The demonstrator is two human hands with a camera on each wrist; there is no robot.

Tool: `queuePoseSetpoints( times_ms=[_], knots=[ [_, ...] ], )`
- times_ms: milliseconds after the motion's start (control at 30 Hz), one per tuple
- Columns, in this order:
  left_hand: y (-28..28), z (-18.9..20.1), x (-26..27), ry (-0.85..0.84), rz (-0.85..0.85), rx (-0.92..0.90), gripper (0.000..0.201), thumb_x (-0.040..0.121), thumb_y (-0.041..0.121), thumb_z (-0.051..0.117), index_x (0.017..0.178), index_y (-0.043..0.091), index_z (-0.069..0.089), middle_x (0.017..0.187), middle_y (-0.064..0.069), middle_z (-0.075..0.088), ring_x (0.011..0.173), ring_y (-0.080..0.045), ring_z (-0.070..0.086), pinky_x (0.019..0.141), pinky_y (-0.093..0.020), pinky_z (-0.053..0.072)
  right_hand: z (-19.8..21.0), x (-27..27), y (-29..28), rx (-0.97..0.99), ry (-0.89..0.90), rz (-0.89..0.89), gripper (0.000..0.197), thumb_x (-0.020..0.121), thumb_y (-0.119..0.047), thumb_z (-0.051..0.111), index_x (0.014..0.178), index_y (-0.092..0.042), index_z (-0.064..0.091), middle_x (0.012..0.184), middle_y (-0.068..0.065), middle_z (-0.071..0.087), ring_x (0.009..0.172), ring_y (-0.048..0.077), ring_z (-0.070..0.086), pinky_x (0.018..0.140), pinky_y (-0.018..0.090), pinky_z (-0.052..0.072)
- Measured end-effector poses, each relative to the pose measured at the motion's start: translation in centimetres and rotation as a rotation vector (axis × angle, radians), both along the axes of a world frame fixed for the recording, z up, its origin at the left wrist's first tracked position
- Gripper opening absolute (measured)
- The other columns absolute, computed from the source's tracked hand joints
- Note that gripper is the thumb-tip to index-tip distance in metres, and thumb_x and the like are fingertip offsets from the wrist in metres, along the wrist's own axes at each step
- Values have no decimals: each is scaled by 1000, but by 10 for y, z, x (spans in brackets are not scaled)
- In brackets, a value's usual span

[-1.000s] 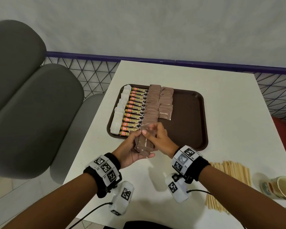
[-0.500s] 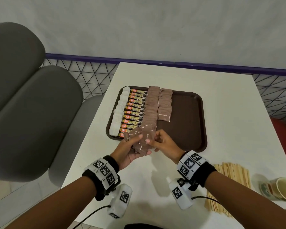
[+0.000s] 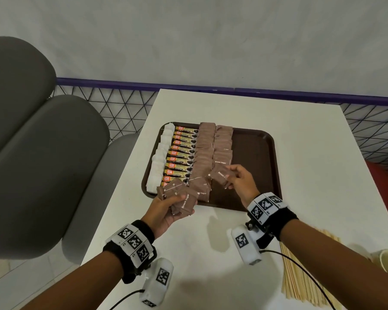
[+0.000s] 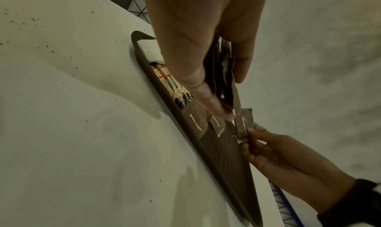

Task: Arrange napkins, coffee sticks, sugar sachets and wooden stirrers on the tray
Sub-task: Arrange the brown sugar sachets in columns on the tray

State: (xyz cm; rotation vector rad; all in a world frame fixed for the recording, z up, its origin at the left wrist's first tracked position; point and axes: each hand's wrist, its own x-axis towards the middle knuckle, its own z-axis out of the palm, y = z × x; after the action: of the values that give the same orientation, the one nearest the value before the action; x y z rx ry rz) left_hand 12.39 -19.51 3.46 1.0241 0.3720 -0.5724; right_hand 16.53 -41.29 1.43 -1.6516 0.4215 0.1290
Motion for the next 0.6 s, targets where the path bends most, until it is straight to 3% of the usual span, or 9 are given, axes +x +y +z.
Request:
queuePoseSetpoints(
  times_ms=[67, 167, 267, 433, 500, 600],
  knots=[
    [3, -3, 2, 5, 19, 5, 39, 87, -2, 54, 126, 1, 52, 117, -25, 63, 97, -36, 65, 72, -43, 59, -10, 14, -12, -109, 21, -45, 21, 87, 3, 52, 93, -16, 57, 97, 6, 62, 76, 14, 58, 57, 15, 46],
    [7, -7, 5, 28, 56, -15, 39, 87, -1, 55, 126, 1, 53, 114, -23, 65, 91, -32, 68, 69, -40, 59, -24, 34, -22, -215, 53, -90, 25, 83, 6, 54, 87, -18, 56, 107, 10, 61, 93, 25, 60, 75, 32, 50],
    [11, -8, 8, 40, 72, -35, 39, 86, -2, 54, 125, 1, 53, 112, -22, 65, 91, -31, 68, 71, -41, 59, -30, 46, -22, -326, 85, -114, 17, 83, 1, 60, 98, -7, 58, 94, 6, 58, 85, 19, 56, 74, 28, 45],
    [18, -13, 12, 70, 88, -34, 51, 75, -6, 59, 126, 1, 52, 122, -26, 60, 105, -38, 60, 71, -40, 59, -43, 57, -8, -419, 99, -83, 13, 84, 0, 58, 92, -11, 60, 95, 8, 60, 87, 24, 59, 69, 25, 42],
    [20, -15, 13, 76, 87, -16, 48, 75, -7, 58, 122, 2, 55, 120, -25, 61, 108, -39, 58, 71, -40, 59, -49, 61, -5, -468, 92, -93, 20, 82, 3, 56, 83, -17, 56, 102, 15, 61, 91, 30, 61, 74, 31, 48],
    [22, -15, 13, 63, 104, -6, 35, 85, -11, 48, 114, 6, 58, 109, -19, 66, 97, -33, 63, 65, -36, 59, -53, 64, -2, -518, 86, -135, 22, 80, 6, 53, 80, -16, 52, 99, 18, 60, 85, 32, 60, 77, 41, 52]
  ],
)
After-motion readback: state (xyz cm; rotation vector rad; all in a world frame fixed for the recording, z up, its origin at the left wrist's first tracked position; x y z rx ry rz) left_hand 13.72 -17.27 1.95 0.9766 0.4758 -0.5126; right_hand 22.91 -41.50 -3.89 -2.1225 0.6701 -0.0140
